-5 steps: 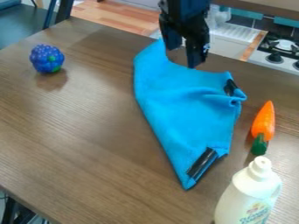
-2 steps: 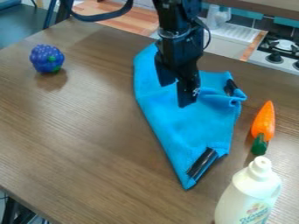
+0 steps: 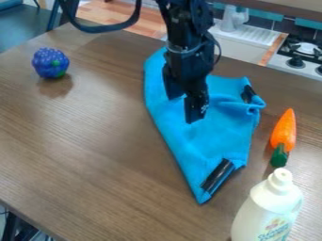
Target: Touched the middle of the cloth
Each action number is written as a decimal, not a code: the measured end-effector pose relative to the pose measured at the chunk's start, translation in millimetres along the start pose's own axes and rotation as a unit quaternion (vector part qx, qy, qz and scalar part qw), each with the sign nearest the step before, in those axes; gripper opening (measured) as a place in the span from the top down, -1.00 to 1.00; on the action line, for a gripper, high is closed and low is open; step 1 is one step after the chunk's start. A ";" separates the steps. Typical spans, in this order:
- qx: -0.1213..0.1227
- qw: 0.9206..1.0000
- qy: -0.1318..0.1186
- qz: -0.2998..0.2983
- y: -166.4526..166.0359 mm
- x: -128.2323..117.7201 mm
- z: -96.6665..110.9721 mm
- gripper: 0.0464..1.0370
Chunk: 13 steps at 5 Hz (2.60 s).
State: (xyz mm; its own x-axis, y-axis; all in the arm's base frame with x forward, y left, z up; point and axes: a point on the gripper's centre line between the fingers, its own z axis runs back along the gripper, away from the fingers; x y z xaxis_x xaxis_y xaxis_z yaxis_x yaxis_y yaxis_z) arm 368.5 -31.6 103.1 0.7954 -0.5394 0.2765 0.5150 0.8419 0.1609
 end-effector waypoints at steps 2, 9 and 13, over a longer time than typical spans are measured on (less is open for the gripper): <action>0.006 1.000 0.017 0.004 -1.4 -12.3 -9.1 -0.92; 0.012 0.996 0.064 0.059 30.7 -110.0 4.4 -0.92; 0.015 0.999 0.042 0.022 8.7 -12.3 -16.5 -0.93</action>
State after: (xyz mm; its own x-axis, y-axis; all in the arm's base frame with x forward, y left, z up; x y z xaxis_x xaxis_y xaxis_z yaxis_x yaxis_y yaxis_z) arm 368.5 -17.9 85.5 0.8412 -0.5005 0.2044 0.4706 0.8640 0.1791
